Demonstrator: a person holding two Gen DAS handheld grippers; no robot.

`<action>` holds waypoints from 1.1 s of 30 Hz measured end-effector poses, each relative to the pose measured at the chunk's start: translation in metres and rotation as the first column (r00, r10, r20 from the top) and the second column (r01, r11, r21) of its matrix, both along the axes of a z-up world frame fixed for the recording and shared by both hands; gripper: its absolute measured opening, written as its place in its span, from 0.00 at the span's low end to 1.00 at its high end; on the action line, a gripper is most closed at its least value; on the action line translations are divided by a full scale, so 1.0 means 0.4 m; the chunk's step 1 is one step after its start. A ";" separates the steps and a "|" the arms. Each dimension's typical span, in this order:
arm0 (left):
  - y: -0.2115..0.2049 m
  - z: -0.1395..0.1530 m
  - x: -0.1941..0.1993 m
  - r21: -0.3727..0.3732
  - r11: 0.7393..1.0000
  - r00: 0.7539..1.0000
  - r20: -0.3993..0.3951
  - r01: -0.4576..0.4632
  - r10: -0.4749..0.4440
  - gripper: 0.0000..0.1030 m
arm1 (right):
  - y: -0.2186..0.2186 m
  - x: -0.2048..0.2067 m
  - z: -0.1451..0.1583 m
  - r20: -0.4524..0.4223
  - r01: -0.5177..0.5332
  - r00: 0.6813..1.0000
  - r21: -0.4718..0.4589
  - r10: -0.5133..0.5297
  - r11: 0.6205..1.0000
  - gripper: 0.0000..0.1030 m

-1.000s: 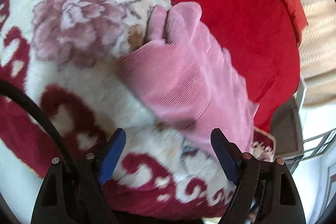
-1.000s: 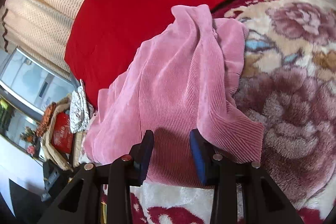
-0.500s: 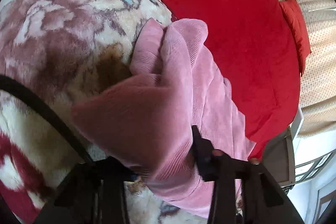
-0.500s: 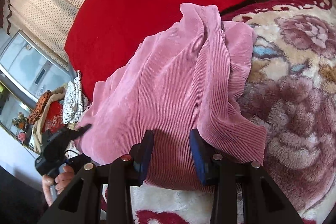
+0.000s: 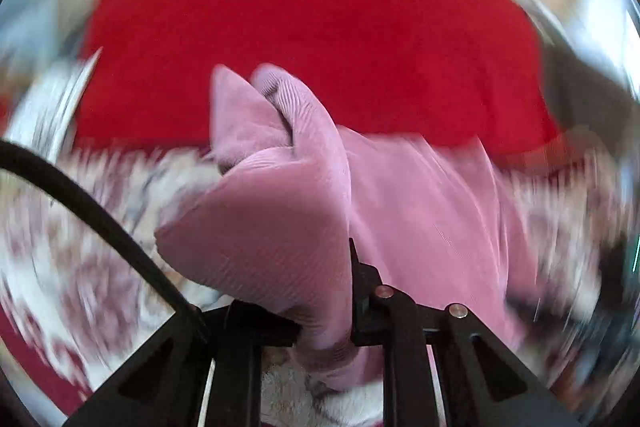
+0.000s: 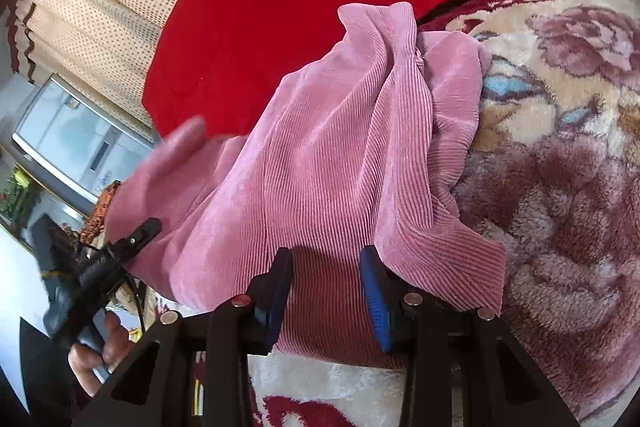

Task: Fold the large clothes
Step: 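Grasp the folded jacket edge with the left gripper and lift it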

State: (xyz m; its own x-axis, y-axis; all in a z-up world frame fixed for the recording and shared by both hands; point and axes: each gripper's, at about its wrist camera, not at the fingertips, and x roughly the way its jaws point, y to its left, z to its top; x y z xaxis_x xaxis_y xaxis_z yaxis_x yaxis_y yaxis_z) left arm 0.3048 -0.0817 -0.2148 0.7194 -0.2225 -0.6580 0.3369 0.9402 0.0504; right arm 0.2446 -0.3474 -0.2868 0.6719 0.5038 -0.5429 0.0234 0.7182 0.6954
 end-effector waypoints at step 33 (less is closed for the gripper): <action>0.310 -0.034 -0.028 -0.359 0.933 0.999 -0.032 0.011 -0.025 0.56 | 0.177 0.326 0.024 -0.052 -0.166 0.983 0.126 0.174 0.978 0.15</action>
State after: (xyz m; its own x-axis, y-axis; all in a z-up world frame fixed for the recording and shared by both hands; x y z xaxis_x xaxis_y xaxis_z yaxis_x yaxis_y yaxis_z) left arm 0.2935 0.0425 -0.2283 0.6905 -0.4615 -0.5571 0.3494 0.8870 -0.3018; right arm 0.3748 -0.2766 -0.2771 0.5372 0.6720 -0.5097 -0.0456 0.6266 0.7780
